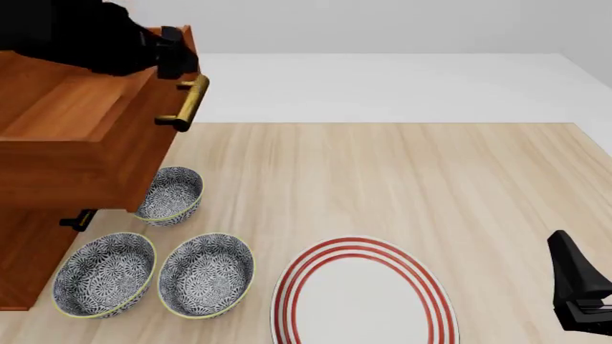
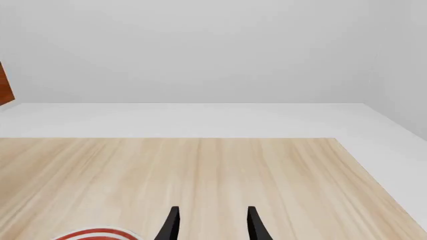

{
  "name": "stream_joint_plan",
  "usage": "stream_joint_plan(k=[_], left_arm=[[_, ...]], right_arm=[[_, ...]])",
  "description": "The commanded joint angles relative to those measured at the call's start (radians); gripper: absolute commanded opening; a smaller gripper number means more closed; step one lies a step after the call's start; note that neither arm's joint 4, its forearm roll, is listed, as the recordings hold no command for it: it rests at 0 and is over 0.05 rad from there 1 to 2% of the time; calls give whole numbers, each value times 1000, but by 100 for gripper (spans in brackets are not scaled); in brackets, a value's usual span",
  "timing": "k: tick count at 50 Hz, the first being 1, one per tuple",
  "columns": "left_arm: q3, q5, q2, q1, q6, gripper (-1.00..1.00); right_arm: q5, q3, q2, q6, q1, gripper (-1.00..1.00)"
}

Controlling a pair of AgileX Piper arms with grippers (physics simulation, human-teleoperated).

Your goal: Open the top drawer of the cabinet.

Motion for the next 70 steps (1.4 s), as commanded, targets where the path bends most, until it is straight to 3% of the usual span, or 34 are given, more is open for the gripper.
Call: stream_joint_plan(k=[1, 24, 49, 70], left_arm=[[-90, 32, -30, -16, 34, 100], [-76, 33, -85, -16, 44, 100], [-67, 67, -196, -112, -4, 100], [-8, 62, -265, -183, -42, 100]], right_arm=[[0, 0, 0, 0, 0, 100], [0, 0, 0, 0, 0, 100], [0, 0, 0, 0, 0, 100], [0, 0, 0, 0, 0, 100]])
